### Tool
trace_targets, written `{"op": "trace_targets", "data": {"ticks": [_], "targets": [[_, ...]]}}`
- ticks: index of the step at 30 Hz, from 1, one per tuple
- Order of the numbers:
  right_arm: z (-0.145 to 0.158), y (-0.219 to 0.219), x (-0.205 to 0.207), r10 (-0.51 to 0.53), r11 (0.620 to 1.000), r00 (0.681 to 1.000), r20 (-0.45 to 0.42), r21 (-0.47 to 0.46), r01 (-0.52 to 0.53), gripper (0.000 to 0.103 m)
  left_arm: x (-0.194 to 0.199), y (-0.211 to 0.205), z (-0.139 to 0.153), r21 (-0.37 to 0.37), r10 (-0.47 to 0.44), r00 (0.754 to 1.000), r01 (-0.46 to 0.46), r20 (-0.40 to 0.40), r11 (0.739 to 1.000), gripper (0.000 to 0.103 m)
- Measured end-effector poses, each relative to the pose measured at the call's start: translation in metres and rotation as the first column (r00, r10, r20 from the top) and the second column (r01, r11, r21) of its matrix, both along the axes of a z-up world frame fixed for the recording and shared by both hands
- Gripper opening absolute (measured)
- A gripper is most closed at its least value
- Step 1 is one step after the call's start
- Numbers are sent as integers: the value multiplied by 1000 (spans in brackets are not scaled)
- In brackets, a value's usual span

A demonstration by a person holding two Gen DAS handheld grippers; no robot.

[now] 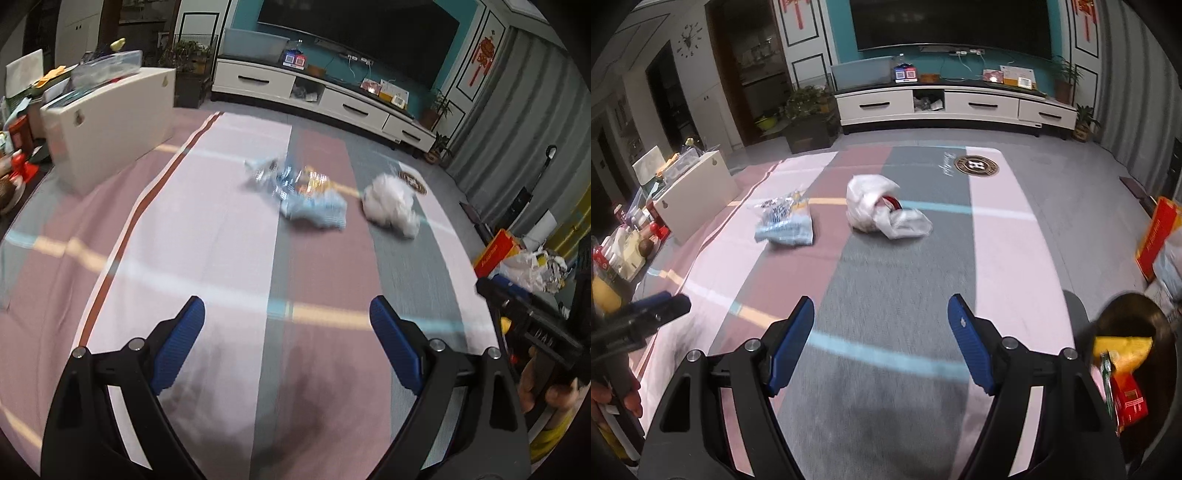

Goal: Collect trash
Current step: 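Grasp the clear snack bag with the left tool while the right tool grasps the white plastic bag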

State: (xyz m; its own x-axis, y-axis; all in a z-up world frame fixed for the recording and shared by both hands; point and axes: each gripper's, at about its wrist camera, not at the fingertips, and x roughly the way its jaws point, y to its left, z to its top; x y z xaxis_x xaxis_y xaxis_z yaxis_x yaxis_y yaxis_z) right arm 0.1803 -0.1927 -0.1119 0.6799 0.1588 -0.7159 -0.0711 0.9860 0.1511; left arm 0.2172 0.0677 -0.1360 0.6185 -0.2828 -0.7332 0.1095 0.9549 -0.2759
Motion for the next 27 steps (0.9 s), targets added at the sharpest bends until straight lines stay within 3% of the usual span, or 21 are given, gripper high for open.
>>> {"op": "trace_targets", "data": {"ticks": [8,15,23,27], "targets": [[-7,12,60,30,999,999,14,-35,-29,74,70,-1,-4,-95,58,998,-61,-33,994,91],[-15,19,105,45,998,999,22,-53,-44,74,120,-11,-15,-90,84,994,-91,-75,992,90],[-26,25,139,49,997,999,23,-65,-47,74,154,-23,-38,-73,117,984,-127,-134,989,73],[-32,29,150,59,996,998,13,-71,-58,73,159,-31,-46,-43,118,981,-126,-153,991,60]]}}
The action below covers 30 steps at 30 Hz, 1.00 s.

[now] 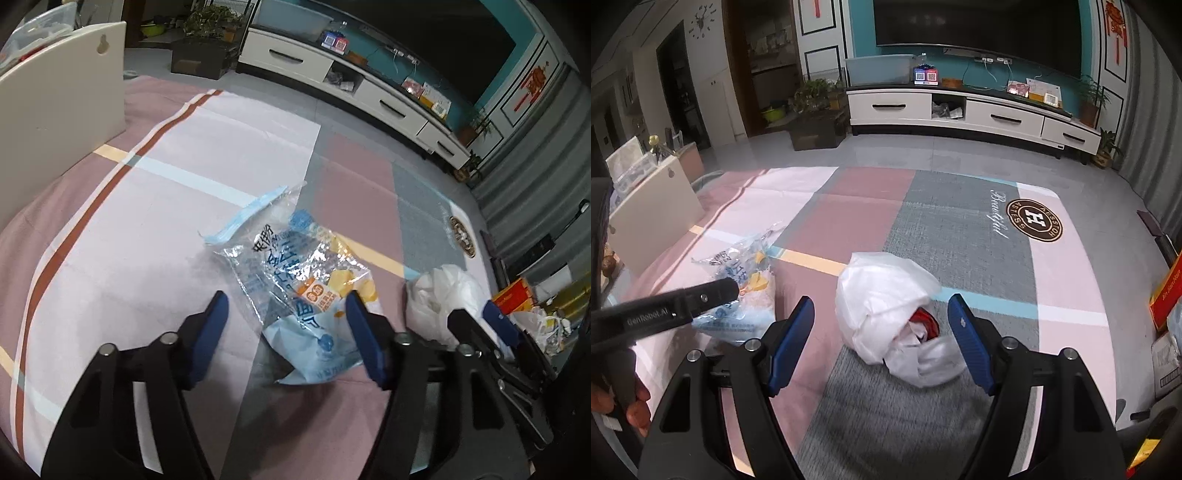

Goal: Collect trash
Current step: 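Grasp the clear snack bag with the left tool while the right tool grasps the white plastic bag, then carry the clear snack bag and white plastic bag over the black bin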

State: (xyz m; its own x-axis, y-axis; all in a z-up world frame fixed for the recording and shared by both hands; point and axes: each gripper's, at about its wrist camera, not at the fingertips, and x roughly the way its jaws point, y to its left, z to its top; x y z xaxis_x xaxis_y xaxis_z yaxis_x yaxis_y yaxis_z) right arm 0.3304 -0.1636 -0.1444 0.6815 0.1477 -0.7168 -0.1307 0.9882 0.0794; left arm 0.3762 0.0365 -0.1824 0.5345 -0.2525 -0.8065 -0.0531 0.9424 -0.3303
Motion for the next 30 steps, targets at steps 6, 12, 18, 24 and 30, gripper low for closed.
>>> {"op": "trace_targets", "data": {"ticks": [6,12,18,24,30], "targets": [[-10,2,4,-2,1000,1000,-29,4,2,47,-1,-5,-4,42,-2,1000,2,-11,999,39],[-14,0,-1,-11,1000,999,-41,8,11,23,-11,-11,1,74,-44,999,43,22,996,17],[-6,-7,-21,-26,999,999,-29,24,26,17,-36,-17,20,123,-111,988,98,104,988,14],[9,-21,-64,-39,996,999,-4,75,39,17,-80,-14,43,135,-155,973,132,170,982,14],[22,-37,-125,-71,990,997,23,126,67,17,-133,-5,52,131,-173,967,150,188,980,14]]}}
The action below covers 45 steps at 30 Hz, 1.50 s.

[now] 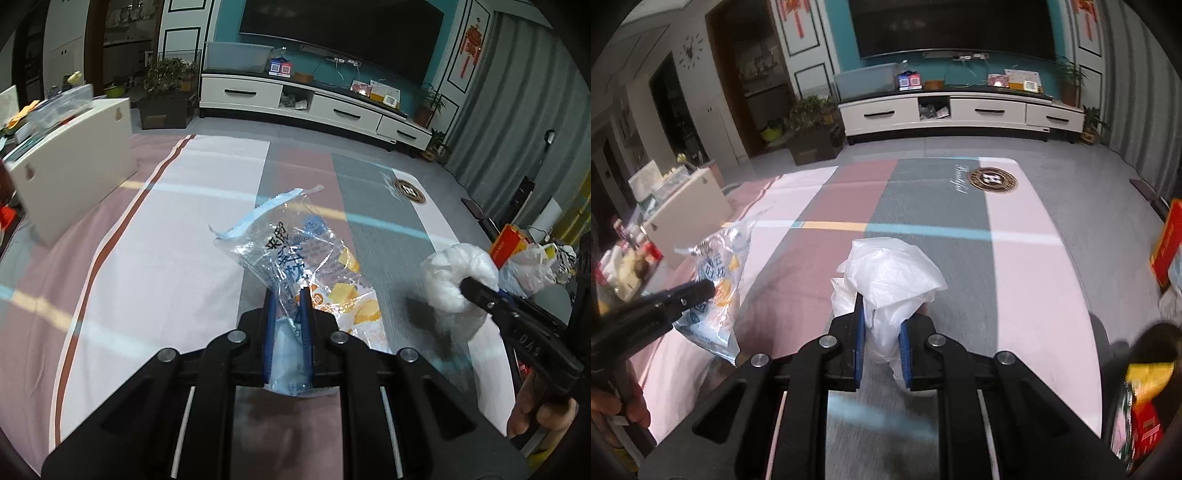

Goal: Collect trash
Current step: 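Carry the clear snack bag and white plastic bag over the black bin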

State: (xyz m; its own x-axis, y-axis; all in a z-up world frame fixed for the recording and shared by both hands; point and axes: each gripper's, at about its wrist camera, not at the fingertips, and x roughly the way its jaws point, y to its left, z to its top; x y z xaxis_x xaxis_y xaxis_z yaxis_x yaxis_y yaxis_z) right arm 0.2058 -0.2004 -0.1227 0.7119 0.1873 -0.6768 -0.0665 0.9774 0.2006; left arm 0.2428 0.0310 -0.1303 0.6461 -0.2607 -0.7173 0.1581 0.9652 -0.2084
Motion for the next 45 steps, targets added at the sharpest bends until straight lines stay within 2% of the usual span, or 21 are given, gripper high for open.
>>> {"op": "trace_targets", "data": {"ticks": [8,17,28,45], "targets": [[4,-10,-77,-47,999,999,-2,3,47,17,-63,-5,3,40,-21,1000,21,-7,999,14],[19,-13,-132,-71,997,997,25,5,71,17,-113,-17,29,98,-51,996,44,71,994,14],[46,-17,-171,-85,996,992,94,19,84,17,-151,-22,60,116,-56,989,39,139,992,14],[69,-36,-213,-129,992,977,171,32,126,17,-177,-44,82,162,-124,972,92,200,983,15]]}}
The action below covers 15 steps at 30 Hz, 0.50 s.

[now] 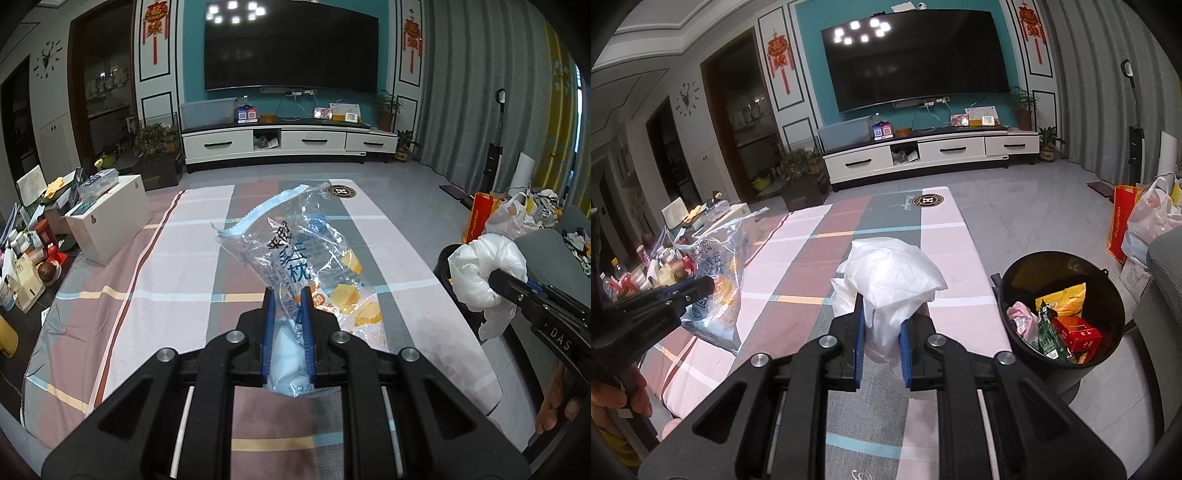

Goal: Collect trash
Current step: 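Carry the clear snack bag and white plastic bag over the black bin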

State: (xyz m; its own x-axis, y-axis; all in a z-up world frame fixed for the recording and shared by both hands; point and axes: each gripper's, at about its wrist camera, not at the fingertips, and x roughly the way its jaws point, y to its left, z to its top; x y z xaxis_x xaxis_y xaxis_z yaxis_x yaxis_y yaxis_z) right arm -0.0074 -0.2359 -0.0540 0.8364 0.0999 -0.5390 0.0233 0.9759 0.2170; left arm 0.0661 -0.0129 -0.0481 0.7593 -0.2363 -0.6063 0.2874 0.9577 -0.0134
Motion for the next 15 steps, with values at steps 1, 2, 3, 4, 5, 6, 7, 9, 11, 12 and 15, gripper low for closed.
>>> {"op": "trace_targets", "data": {"ticks": [1,2,3,4,5,6,7,9,11,12,15], "targets": [[1,0,-1,-3,1000,1000,2,0,3,17,-2,-2,0,3,-5,1000,5,3,1000,15],[2,-1,-4,-7,1000,1000,6,1,7,17,-3,-5,1,7,-10,1000,10,6,1000,15],[2,-2,-6,-11,1000,1000,10,2,11,17,-4,-8,2,9,-19,1000,19,9,1000,15],[3,-4,-7,-14,1000,1000,12,2,14,17,-5,-10,2,12,-25,1000,25,12,1000,16],[3,-6,-9,-19,1000,1000,15,2,19,17,-6,-13,3,18,-32,999,32,15,999,16],[4,-7,-11,-26,1000,999,19,4,26,17,-7,-17,4,22,-40,999,39,19,999,16],[5,-9,-13,-29,1000,999,21,7,29,17,-8,-20,4,25,-48,999,47,21,999,16],[5,-13,-16,-40,999,999,25,9,40,17,-10,-27,5,32,-62,998,62,25,998,16],[5,-19,-20,-54,998,998,26,16,53,17,-11,-35,6,38,-82,996,81,29,996,16],[5,-22,-22,-61,998,998,27,19,61,17,-13,-39,6,42,-86,996,85,30,995,16],[4,-32,-27,-82,996,996,30,29,81,17,-15,-49,7,52,-105,994,104,32,993,16]]}}
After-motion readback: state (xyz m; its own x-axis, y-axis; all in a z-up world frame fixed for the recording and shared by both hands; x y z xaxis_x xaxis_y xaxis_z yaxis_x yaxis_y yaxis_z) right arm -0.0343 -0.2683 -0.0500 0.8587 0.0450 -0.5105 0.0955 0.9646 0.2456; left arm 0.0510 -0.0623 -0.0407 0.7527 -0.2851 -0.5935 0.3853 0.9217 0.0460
